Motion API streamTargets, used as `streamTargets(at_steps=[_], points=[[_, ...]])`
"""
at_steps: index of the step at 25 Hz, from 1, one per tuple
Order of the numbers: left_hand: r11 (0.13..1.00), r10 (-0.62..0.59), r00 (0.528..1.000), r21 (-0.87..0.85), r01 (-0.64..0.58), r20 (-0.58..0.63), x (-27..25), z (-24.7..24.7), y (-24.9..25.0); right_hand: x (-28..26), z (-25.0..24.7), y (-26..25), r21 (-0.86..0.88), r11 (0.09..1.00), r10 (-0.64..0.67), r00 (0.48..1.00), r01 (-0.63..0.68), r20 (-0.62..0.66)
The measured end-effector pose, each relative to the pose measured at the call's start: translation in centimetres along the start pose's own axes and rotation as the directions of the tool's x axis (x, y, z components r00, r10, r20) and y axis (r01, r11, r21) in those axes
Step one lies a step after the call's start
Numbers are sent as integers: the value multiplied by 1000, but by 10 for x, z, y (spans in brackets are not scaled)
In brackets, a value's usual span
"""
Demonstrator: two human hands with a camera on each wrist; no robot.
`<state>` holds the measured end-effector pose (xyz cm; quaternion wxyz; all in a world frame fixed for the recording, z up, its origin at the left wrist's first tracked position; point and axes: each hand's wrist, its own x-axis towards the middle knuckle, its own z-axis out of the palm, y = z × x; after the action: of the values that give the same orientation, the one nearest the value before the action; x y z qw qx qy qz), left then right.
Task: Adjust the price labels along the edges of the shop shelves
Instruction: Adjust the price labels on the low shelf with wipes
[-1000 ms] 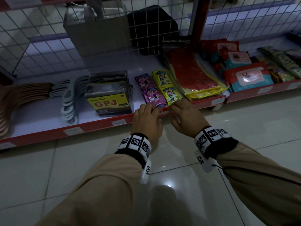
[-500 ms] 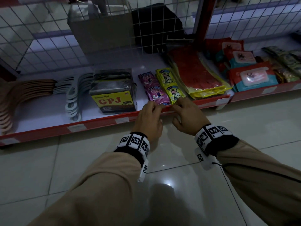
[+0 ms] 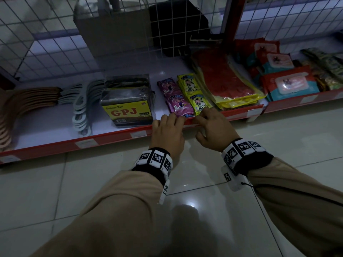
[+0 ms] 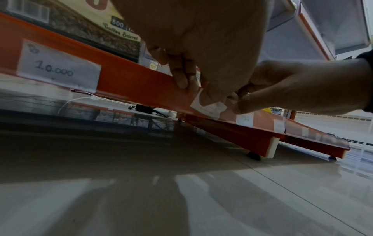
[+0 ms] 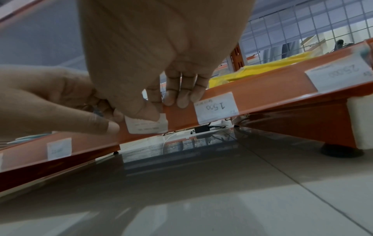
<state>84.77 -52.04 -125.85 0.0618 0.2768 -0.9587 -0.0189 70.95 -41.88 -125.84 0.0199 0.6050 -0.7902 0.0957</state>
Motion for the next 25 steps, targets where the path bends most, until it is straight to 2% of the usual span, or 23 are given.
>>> streamTargets(at_steps=[9, 19, 25], points=[[995, -38, 999, 91, 37, 16, 1, -3, 2, 0, 3, 1, 32, 999, 21, 999, -20, -30], [998, -14, 1000, 63, 15, -5, -2, -2, -3, -1, 5, 3, 78, 997, -3, 998, 8, -61], [1000, -13, 999, 25, 14, -33, -2, -2, -6, -4, 2, 7, 189, 982, 0, 997, 15, -75]])
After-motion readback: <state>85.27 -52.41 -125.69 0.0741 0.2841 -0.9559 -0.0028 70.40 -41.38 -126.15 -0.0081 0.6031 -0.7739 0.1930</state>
